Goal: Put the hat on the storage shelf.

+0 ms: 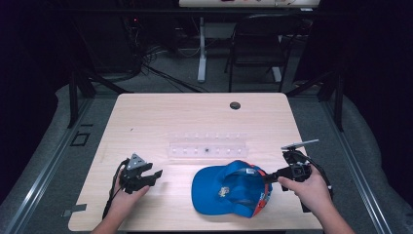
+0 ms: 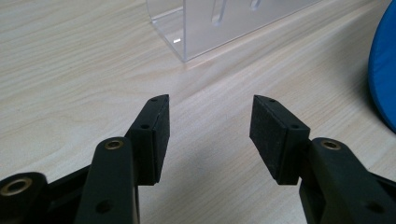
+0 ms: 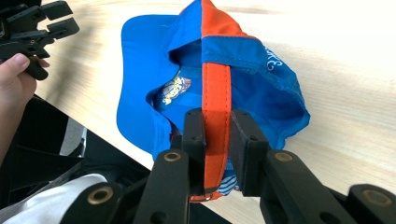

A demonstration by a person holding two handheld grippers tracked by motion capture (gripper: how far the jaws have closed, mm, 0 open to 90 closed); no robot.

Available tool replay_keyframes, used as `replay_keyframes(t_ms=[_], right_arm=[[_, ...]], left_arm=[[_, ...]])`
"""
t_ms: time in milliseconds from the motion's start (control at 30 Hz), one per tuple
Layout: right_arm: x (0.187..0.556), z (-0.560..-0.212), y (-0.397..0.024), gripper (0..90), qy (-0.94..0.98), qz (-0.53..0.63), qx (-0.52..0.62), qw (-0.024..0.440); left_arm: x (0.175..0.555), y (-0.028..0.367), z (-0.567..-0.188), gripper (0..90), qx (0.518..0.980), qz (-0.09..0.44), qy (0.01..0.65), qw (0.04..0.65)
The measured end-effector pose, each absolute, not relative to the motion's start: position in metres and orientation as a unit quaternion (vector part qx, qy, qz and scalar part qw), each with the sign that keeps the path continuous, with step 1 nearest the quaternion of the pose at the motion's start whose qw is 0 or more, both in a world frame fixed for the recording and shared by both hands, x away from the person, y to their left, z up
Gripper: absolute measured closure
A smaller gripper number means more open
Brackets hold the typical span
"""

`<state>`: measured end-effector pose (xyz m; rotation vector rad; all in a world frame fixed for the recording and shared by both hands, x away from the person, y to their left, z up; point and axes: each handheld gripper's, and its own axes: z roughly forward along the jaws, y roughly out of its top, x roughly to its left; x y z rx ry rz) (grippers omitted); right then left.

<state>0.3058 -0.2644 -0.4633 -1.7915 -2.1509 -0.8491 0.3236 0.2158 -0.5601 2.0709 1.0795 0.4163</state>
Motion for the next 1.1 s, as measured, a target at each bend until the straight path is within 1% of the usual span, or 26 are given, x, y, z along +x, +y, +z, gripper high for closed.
replay_keyframes(t_ms=[400,700,867,1100], right_arm=[[0.319,-0.439,-0.253,77.4,-0.751,-0.241,-0.605,0.107],[0.327,-0.415,-0.249,77.6,-0.754,-0.237,-0.603,0.106],[0.331,-0.407,-0.246,77.5,-0.751,-0.234,-0.609,0.097],[0.335,-0.394,-0.247,77.5,-0.755,-0.231,-0.606,0.098]], left_arm=[[0.323,0.215,-0.561,48.3,0.81,0.161,0.422,0.375],[0.323,0.215,-0.56,48.3,0.81,0.162,0.421,0.375],[0.323,0.215,-0.561,48.3,0.81,0.162,0.421,0.376],[0.323,0.215,-0.561,48.3,0.81,0.161,0.421,0.375]])
